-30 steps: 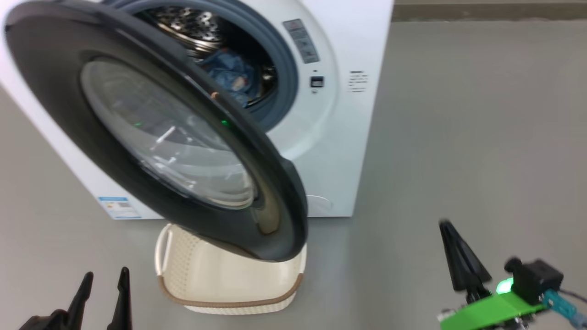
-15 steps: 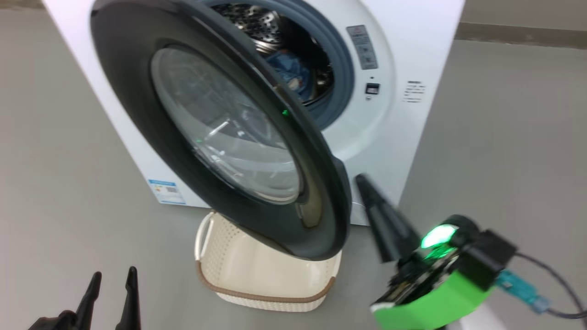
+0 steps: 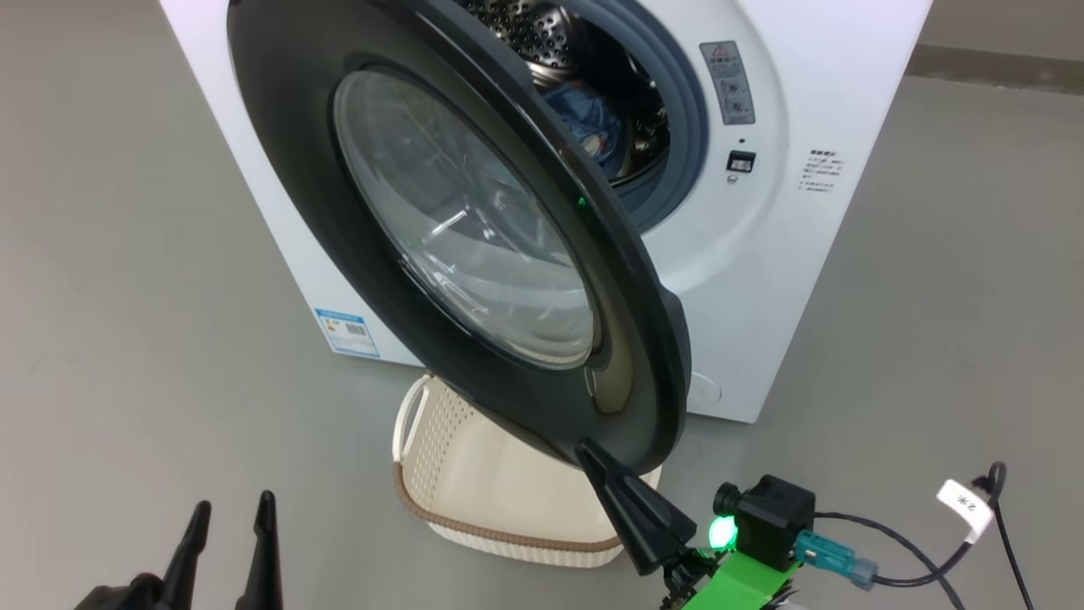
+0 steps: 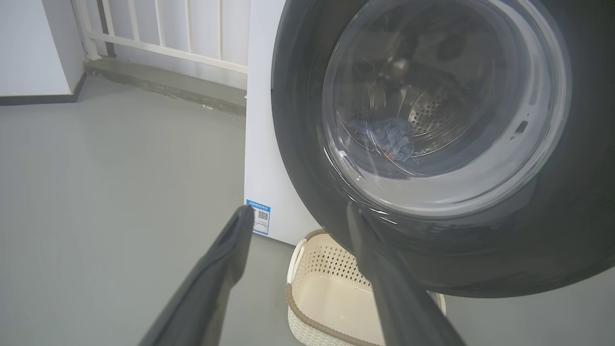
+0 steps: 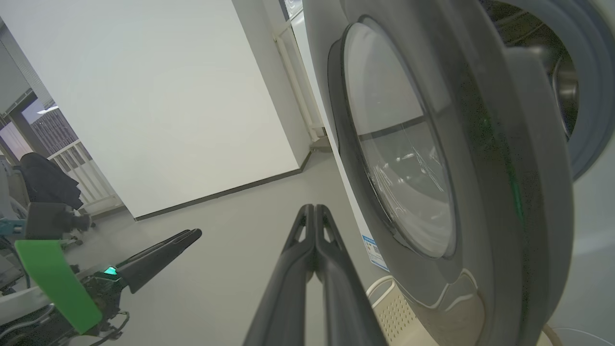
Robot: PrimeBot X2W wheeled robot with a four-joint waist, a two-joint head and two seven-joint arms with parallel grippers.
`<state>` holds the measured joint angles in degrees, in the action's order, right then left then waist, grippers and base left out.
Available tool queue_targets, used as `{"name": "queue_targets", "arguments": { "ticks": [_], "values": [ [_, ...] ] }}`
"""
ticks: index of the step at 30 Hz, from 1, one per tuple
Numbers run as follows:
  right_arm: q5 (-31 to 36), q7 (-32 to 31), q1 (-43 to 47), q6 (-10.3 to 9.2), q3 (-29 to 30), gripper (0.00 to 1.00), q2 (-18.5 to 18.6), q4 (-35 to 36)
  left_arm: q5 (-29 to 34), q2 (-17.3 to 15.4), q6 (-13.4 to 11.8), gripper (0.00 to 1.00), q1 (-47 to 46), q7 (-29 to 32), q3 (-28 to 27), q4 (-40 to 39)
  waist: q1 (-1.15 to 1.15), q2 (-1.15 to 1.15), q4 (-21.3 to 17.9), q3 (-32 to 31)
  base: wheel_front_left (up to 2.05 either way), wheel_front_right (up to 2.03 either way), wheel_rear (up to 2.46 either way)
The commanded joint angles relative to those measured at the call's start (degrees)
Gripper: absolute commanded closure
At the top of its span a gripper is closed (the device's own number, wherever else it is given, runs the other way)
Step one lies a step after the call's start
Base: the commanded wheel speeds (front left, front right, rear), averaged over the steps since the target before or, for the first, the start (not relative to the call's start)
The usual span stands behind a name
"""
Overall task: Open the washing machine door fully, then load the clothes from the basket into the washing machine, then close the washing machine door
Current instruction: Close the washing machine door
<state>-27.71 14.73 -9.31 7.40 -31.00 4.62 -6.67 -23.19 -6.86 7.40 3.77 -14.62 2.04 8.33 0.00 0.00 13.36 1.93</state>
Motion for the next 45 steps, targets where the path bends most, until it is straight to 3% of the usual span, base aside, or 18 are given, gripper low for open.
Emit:
{"name": "queue_targets", "arguments": {
  "ticks": [1, 15, 31, 45],
  "values": [
    [-0.5, 0.3, -0.9, 0.09, -1.3, 1.00, -1.0, -0.4, -0.5, -0.5, 0.1, 0.00, -1.5, -0.4, -1.6, -1.4, 0.00, 0.00, 0.5, 0.7, 0.00, 0.00, 0.00],
    [-1.4, 0.3, -6.7, 0.09, 3.0, 1.00, -1.6, -12.3, -1.4, -0.3, 0.1, 0.00, -4.1, -0.4, -0.2, -0.9, 0.00, 0.00, 1.7, 3.8, 0.00, 0.00, 0.00],
    [1.4, 0.3, -11.3, 0.09, 13.1, 1.00, -1.5, -11.3, -2.2, 0.0, 0.1, 0.00, -7.5, -0.4, 0.9, -2.4, 0.00, 0.00, 1.6, 8.0, 0.00, 0.00, 0.00],
    [3.9, 0.3, -22.3, 0.09, 24.0, 1.00, 0.1, -12.6, -3.4, 0.8, 0.1, 0.00, -12.9, -0.4, 3.7, -3.8, 0.00, 0.00, 3.6, 14.9, 0.00, 0.00, 0.00]
  ]
}}
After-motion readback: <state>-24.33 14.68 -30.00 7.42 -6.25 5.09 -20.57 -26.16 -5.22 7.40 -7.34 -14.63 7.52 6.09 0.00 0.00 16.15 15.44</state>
